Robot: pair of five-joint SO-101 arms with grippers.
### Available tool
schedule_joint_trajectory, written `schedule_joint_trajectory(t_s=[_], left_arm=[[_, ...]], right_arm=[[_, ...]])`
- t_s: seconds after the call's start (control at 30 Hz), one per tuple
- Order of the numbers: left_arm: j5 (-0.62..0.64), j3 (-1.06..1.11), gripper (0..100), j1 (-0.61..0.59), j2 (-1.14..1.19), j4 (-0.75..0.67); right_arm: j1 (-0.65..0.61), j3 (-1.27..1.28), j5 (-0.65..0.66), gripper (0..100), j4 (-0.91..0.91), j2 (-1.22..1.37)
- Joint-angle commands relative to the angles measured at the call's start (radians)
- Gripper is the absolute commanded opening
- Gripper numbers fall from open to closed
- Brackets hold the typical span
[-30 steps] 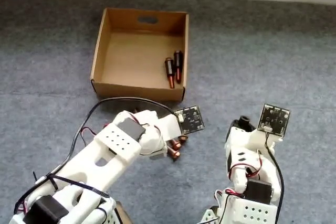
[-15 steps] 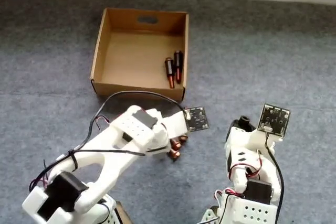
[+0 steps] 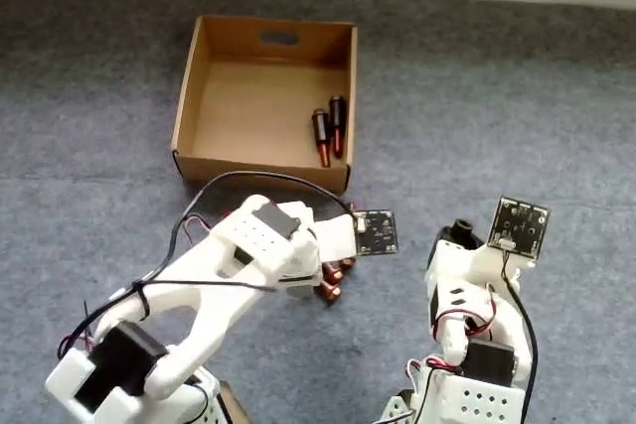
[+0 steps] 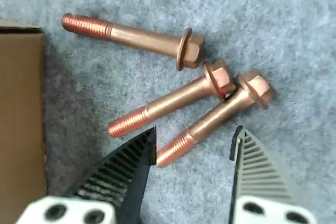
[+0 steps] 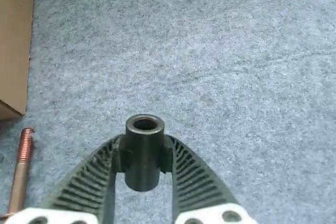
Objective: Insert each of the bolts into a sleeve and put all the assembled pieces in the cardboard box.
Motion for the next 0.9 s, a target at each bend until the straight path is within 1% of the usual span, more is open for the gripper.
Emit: schedule_joint_trajectory(t_s=[0.0, 0.13, 0.23, 0.33, 0.5, 0.67, 0.87], left_arm=[[-0.018, -0.082, 24, 0.004, 0.042, -0.009], [-0.020, -0.120, 24, 0.010, 0.088, -0.009], [-0.021, -0.108, 24, 0.010, 0.097, -0.006], [-0.023, -0.084, 23, 0.012, 0.088, 0.048], [-0.023, -0.065, 23, 0.013, 0.087, 0.072], [-0.018, -0.038, 23, 0.064, 0.047, 0.071], [-0.017, -0.028, 15, 0.093, 0.035, 0.071]], right_arm=[[0.007, -0.039, -0.002, 0.5, -0.002, -0.013], [0.007, -0.039, 0.000, 0.5, -0.002, -0.013], [0.007, -0.039, 0.000, 0.5, -0.002, -0.013], [0.007, -0.039, 0.000, 0.5, -0.002, -0.013], [0.007, -0.039, 0.000, 0.5, -0.002, -0.013], [0.007, -0.039, 0.000, 0.5, -0.002, -0.013], [0.007, -0.039, 0.000, 0.5, -0.002, -0.013]])
